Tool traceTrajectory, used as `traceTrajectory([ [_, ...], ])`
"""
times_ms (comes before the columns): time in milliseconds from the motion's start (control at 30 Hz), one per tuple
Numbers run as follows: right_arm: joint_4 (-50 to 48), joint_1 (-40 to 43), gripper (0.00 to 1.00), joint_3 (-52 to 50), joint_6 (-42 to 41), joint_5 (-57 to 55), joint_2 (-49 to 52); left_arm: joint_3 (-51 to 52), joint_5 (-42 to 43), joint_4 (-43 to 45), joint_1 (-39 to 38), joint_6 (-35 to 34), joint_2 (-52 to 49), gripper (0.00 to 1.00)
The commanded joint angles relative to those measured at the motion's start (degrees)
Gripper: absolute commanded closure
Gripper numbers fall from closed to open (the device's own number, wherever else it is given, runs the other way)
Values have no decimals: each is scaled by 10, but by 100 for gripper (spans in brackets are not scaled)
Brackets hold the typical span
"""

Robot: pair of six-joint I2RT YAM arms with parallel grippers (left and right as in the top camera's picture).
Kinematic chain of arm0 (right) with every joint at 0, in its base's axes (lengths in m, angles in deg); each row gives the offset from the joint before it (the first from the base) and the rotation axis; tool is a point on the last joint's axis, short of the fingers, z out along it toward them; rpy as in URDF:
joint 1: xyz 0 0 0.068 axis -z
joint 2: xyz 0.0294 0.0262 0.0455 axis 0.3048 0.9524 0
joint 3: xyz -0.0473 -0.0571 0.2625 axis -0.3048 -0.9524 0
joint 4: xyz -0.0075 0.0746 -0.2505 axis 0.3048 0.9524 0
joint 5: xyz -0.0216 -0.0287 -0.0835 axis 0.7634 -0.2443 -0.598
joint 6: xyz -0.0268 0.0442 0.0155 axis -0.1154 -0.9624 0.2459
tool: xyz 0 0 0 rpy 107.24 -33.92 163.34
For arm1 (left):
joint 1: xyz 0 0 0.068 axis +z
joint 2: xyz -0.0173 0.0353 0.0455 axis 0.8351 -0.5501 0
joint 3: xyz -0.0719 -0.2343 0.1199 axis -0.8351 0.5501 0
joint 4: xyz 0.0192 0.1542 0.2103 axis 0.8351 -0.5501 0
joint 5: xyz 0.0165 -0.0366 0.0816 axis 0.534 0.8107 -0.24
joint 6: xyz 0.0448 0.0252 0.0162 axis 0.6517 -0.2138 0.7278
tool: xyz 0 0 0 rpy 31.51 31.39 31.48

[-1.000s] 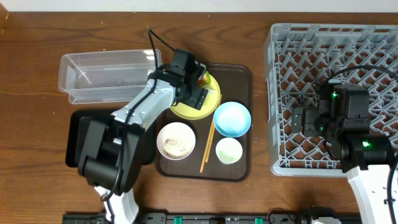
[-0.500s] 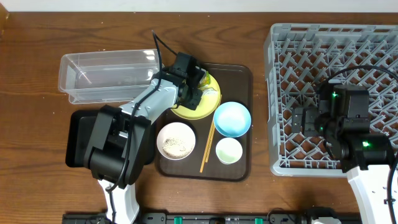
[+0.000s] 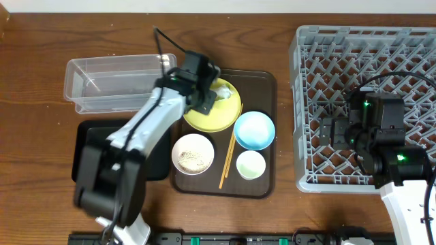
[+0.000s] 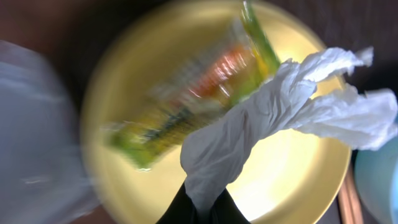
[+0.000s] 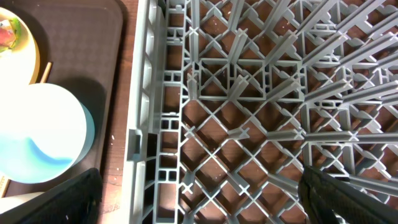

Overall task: Sort waste into correct bins and load items into the dishwasher rack
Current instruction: 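Grasp the yellow snack wrapper and tissue with the left gripper, then carry the wrapper and tissue left and drop into the clear bin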

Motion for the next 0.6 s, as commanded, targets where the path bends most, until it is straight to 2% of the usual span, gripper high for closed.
traceTrajectory([
  [0,1,3,1,13,-7,2,-2,-6,-42,9,37,0,51,94],
  [333,1,3,1,13,-7,2,-2,-6,-42,31,185,-11,65,93],
  [400,1,3,1,13,-7,2,-2,-6,-42,31,204,-11,63,90],
  [467,0,3,1,13,-7,2,-2,-5,-41,30,219,-11,62,79],
  [533,0,3,1,13,-7,2,-2,-5,-39,29,225,-11,62,54],
  [567,0,3,1,13,-7,2,-2,-5,-36,29,225,-11,62,46],
])
